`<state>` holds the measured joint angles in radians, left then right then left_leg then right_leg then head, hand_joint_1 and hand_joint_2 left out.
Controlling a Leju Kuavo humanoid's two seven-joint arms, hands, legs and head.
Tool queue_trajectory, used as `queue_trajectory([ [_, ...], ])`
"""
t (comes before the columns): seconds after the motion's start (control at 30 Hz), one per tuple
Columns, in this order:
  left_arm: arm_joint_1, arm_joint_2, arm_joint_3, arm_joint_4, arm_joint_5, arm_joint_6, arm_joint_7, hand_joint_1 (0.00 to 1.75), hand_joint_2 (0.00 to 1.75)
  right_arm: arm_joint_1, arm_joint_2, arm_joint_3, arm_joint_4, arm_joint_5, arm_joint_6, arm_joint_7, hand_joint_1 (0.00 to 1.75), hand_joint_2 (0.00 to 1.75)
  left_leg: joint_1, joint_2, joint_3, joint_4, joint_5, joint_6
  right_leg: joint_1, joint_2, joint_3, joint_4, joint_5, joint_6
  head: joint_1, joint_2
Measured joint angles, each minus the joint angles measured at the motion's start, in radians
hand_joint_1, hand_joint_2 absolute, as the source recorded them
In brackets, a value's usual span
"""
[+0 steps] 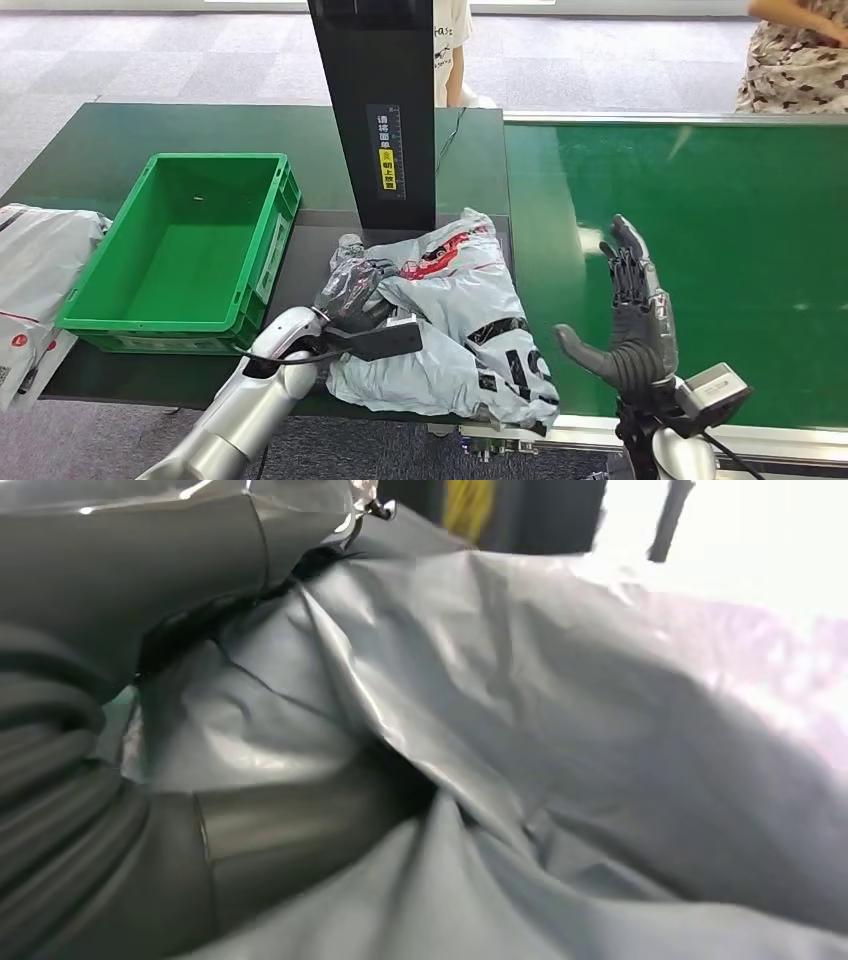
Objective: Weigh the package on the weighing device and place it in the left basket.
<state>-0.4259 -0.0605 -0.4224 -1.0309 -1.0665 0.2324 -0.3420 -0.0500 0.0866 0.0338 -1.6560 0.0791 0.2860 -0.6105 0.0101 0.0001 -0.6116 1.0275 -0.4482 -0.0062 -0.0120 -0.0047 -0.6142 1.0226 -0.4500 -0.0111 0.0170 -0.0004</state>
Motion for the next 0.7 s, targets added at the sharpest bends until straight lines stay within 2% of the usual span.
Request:
queue_trajectory([
  [0.07,0.017,0.006,-0.014,-0.052,-0.011,0.099,-0.061,1.75,1.75,0.005,0.000,-0.007,-0.011,-0.014,0.002,0.002,0.00,1.75,0.000,0.000,0.000,0.000,0.000,0.000,0.000,0.000,0.000,0.000,0.000,0.000,0.000,0.000],
  [0.13,0.034,0.014,-0.027,-0.114,-0.035,0.177,-0.081,1.75,1.75,0.010,0.000,-0.015,-0.021,-0.029,0.005,0.005,0.00,1.75,0.000,0.000,0.000,0.000,-0.001,0.000,0.000,0.000,-0.001,0.000,0.000,0.000,0.000,0.000],
  [0.23,0.061,0.032,-0.037,-0.211,-0.088,0.262,-0.064,1.75,1.75,0.014,0.000,-0.025,-0.032,-0.045,0.007,0.009,0.00,1.75,0.000,0.000,-0.001,0.000,-0.001,0.000,0.000,0.000,-0.001,0.000,-0.001,0.000,0.000,0.000],
  [0.4,0.097,0.066,-0.030,-0.329,-0.153,0.351,-0.018,1.75,1.75,0.020,0.000,-0.032,-0.039,-0.047,0.003,0.009,0.00,1.75,0.001,0.001,-0.001,0.000,-0.001,0.000,0.000,0.000,-0.001,0.000,-0.001,-0.001,0.000,0.000],
  [0.53,0.103,0.086,0.027,-0.373,-0.229,0.361,0.086,1.75,1.75,0.025,0.000,-0.035,-0.044,-0.042,0.000,0.007,0.00,1.75,0.001,0.001,0.000,-0.001,-0.001,0.000,0.000,0.001,-0.001,0.000,-0.001,-0.001,0.000,0.000],
  [0.7,0.071,0.114,0.182,-0.362,-0.284,0.330,0.243,1.75,1.75,0.032,0.001,-0.035,-0.054,-0.028,-0.001,0.006,0.00,1.75,0.001,0.001,0.000,-0.001,0.000,-0.001,0.000,0.001,-0.002,0.001,-0.001,-0.001,0.000,0.000],
])
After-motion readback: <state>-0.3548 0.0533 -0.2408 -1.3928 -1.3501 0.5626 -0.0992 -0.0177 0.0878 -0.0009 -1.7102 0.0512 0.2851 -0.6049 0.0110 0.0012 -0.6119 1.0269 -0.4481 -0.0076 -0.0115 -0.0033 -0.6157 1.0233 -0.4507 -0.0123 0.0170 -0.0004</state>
